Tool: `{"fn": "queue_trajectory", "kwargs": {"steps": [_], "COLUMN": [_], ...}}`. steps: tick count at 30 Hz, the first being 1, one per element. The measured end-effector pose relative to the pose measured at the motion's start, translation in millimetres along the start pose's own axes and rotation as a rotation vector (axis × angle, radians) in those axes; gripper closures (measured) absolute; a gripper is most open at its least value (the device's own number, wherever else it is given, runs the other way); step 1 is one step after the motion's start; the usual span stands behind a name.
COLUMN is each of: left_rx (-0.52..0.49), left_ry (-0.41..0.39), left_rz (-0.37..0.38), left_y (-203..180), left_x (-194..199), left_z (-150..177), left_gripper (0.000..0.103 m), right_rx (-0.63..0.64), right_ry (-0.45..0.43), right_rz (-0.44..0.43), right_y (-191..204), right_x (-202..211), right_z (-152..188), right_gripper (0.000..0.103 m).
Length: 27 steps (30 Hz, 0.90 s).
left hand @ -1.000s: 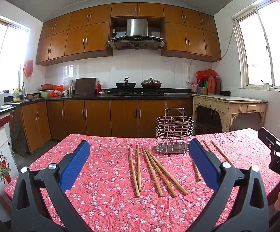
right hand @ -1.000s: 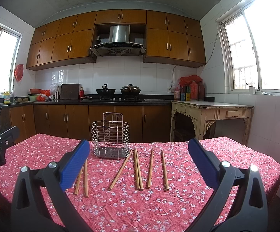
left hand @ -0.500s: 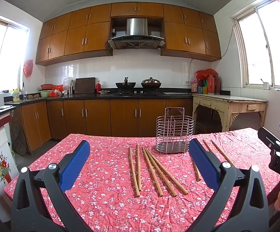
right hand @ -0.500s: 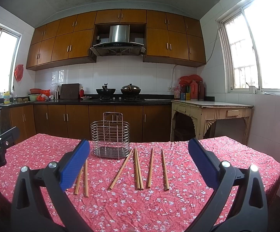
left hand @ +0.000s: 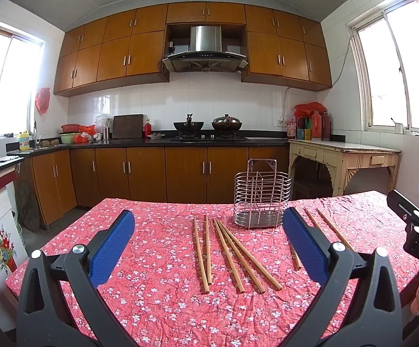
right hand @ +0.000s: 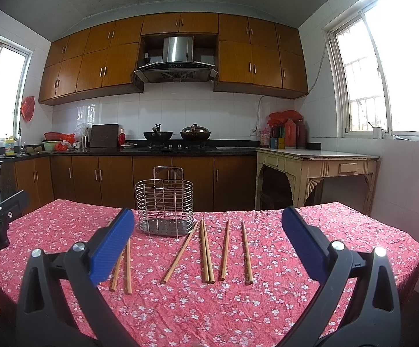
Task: Organize utensils
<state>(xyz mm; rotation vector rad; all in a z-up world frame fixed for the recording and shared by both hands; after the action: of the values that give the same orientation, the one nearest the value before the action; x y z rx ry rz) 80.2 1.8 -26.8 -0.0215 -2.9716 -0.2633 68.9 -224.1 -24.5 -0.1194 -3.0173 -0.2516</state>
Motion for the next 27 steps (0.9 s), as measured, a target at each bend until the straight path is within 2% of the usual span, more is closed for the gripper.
{"fn": "queue_trajectory", "kwargs": {"steps": [4,7,12,13,14,15,17,21,24,26,27], "left_rx": [-0.001,-0.005,-0.012,-0.016,-0.021,-0.024,-0.024,-0.013,-0.021,-0.028,-0.034], "left_ry": [0.042,0.112,0.257,0.284,0.305,0.331,0.369,0.436,0.471,0.498,0.517], "left_rz": [-0.014,-0.034,-0.051,-0.053,-0.052,-0.053,-0.054,-0.026,-0.007,0.017,0.027], "left_y": [5,14,33,37,40,43,47,51,44,41,39], "left_x": [-10,-27,-63,-70,-76,-82,-92,-106,-117,-122,-125], "left_z": [7,18,41,46,49,54,61,75,83,89,93], "left_gripper": [0.002,0.002,0.002,0.002,0.002,0.002,0.002,0.004,0.009,0.015,0.018], "right_rx": [-0.02,-0.042,-0.088,-0.093,-0.096,-0.098,-0.117,-0.122,-0.093,-0.09,-0.09], "right_ry": [0.048,0.109,0.278,0.315,0.357,0.404,0.504,0.635,0.688,0.726,0.708], "right_rz": [0.033,0.079,0.183,0.196,0.211,0.221,0.219,0.2,0.214,0.227,0.228], "right_y": [-12,-28,-69,-76,-82,-87,-95,-91,-89,-89,-89], "right_x": [-16,-34,-75,-85,-94,-104,-124,-151,-166,-173,-173], "right_z": [10,19,39,44,51,57,73,102,122,135,137], "right_gripper": [0.004,0.004,0.004,0.01,0.02,0.025,0.043,0.055,0.062,0.073,0.074]}}
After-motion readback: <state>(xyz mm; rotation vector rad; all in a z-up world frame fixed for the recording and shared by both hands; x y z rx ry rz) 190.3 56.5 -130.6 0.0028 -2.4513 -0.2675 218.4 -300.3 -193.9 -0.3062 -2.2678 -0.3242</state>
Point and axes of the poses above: each gripper's, at about its wrist camera, not at the fingertips, and x roughly against the way its jaws point, y to its left, z to its underside, the point moved 7 cm from there along -x, roughly the way its jaws point, and after that the axes turned 10 degrees about -x, right-handed, at the moved point
